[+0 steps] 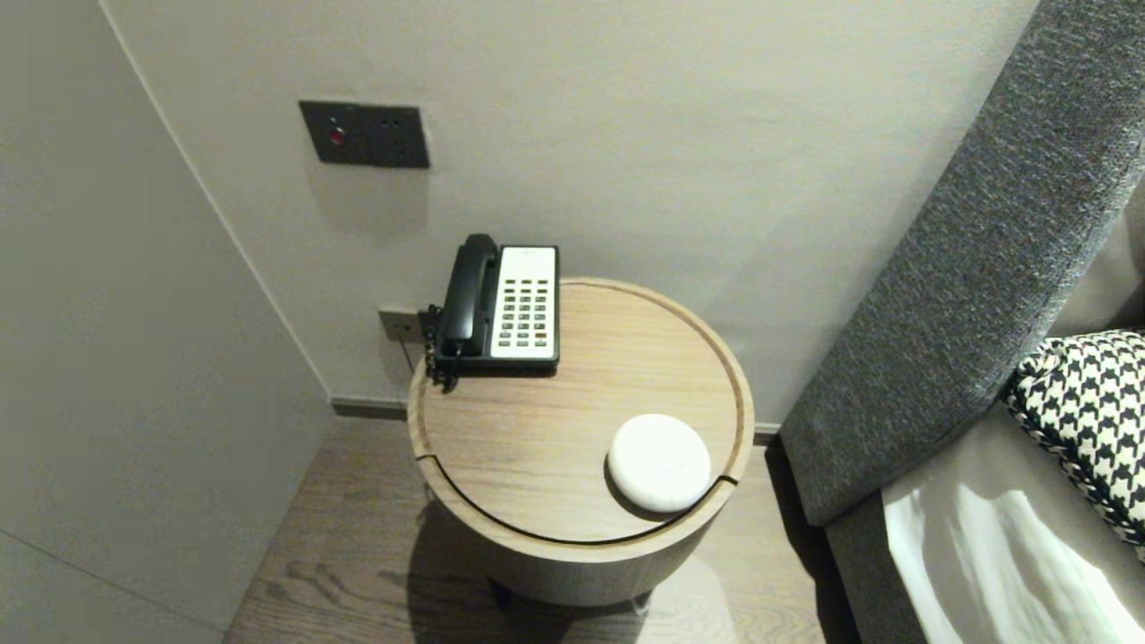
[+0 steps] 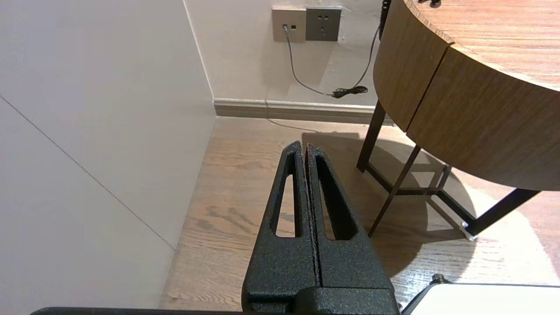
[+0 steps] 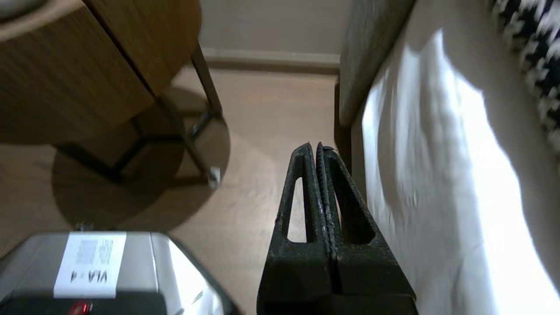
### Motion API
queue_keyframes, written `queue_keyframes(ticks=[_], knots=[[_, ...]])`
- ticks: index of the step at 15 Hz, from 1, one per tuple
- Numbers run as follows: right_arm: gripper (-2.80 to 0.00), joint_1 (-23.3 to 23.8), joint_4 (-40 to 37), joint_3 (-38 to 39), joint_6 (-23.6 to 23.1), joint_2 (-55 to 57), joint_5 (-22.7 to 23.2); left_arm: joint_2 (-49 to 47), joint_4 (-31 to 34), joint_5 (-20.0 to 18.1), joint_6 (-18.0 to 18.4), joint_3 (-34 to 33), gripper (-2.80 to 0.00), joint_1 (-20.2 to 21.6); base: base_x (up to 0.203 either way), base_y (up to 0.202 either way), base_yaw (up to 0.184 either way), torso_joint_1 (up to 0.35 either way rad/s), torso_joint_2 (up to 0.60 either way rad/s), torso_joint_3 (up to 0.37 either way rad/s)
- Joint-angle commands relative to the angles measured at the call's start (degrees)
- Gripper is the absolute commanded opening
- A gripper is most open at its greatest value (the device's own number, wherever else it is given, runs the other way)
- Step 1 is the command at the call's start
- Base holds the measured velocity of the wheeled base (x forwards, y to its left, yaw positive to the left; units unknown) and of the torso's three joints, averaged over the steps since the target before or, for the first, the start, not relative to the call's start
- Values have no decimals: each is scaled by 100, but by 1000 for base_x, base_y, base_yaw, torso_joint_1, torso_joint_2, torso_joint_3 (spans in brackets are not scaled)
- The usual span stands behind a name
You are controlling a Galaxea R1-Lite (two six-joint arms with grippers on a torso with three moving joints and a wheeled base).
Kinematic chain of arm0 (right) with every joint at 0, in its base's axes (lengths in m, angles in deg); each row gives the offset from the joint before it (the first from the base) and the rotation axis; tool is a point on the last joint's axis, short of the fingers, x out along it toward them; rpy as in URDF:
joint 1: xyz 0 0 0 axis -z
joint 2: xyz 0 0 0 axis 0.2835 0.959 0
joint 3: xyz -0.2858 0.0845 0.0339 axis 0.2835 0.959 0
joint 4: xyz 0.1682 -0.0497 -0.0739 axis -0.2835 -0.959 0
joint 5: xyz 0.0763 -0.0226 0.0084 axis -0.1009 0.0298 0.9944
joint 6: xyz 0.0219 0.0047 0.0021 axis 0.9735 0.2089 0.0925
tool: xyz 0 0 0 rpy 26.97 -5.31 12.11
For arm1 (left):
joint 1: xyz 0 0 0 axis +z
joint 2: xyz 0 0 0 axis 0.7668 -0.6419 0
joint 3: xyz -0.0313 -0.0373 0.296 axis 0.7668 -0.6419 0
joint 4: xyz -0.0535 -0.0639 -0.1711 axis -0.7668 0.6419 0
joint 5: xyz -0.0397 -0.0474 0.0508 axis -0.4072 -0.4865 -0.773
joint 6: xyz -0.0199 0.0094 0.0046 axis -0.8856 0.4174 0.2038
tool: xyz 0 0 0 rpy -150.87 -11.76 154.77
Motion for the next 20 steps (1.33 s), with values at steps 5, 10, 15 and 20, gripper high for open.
queue_keyframes(ticks=[5, 10, 15, 20], knots=[[-280, -88, 21, 80, -38, -1224, -36, 2, 2, 4, 1, 1, -280, 0, 0, 0, 0, 0, 0, 0], [-280, -97, 162, 153, -23, -1203, -32, 2, 2, 4, 1, 1, -280, 2, 0, 0, 0, 0, 0, 0], [-280, -96, 170, 153, -15, -1212, -41, 2, 2, 4, 1, 1, -280, 2, 0, 0, 0, 0, 0, 0], [-280, -97, 171, 153, -14, -1212, -41, 2, 2, 4, 1, 1, -280, 2, 0, 0, 0, 0, 0, 0]])
